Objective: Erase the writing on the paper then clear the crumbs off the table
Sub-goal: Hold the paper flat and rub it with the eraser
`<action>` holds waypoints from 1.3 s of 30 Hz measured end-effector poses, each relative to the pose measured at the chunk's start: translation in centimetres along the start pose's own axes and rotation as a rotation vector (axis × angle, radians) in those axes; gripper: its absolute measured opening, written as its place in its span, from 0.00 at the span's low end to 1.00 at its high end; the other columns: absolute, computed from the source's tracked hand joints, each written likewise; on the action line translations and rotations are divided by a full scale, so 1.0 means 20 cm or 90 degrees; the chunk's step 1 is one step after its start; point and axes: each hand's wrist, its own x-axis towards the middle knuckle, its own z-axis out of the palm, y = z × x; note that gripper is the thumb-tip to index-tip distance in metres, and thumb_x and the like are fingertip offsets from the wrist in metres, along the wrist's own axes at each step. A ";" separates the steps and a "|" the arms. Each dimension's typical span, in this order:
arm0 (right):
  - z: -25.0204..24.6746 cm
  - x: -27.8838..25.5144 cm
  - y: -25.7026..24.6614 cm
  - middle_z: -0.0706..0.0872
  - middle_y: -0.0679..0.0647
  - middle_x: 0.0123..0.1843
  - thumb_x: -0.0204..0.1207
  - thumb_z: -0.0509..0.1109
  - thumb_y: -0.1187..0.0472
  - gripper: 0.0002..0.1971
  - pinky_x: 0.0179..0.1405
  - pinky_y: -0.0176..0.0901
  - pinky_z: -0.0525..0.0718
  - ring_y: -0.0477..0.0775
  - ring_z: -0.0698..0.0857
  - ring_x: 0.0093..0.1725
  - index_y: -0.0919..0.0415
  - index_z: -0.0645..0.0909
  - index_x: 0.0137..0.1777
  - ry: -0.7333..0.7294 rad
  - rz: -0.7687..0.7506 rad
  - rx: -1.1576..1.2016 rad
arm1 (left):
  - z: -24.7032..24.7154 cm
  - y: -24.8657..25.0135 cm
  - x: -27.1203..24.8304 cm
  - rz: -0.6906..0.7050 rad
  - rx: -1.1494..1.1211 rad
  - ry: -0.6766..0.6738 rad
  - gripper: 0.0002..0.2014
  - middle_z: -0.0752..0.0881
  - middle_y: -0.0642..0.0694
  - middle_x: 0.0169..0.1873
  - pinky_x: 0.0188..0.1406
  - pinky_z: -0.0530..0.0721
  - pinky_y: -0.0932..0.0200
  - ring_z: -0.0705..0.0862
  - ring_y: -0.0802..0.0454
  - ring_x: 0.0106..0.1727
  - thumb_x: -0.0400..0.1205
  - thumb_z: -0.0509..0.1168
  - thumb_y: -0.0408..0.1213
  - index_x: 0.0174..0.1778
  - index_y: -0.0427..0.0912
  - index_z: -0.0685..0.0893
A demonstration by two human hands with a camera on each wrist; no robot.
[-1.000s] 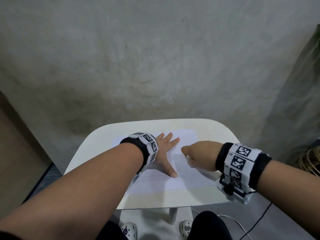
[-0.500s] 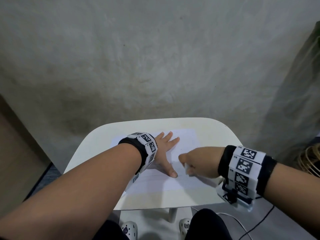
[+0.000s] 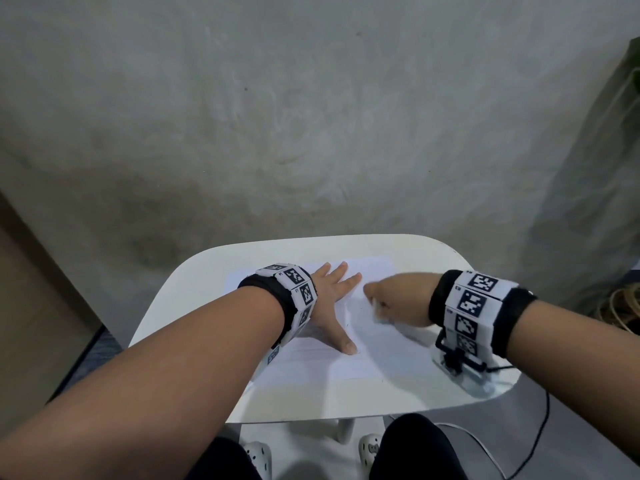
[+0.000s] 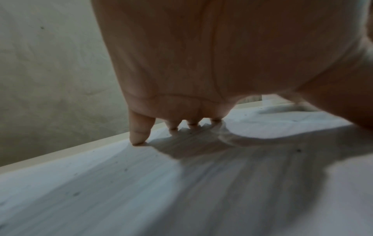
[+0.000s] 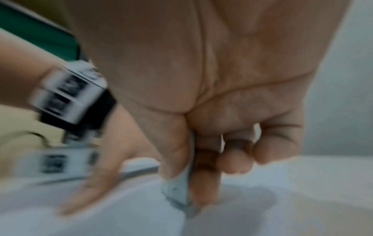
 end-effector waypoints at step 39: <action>-0.08 0.08 0.29 0.86 0.47 0.32 0.77 0.68 0.59 0.06 0.38 0.37 0.79 0.47 0.80 0.31 0.49 0.85 0.48 0.193 0.033 0.335 | -0.04 -0.02 -0.01 0.038 -0.035 0.029 0.60 0.30 0.53 0.83 0.80 0.43 0.31 0.32 0.49 0.84 0.68 0.71 0.70 0.83 0.61 0.34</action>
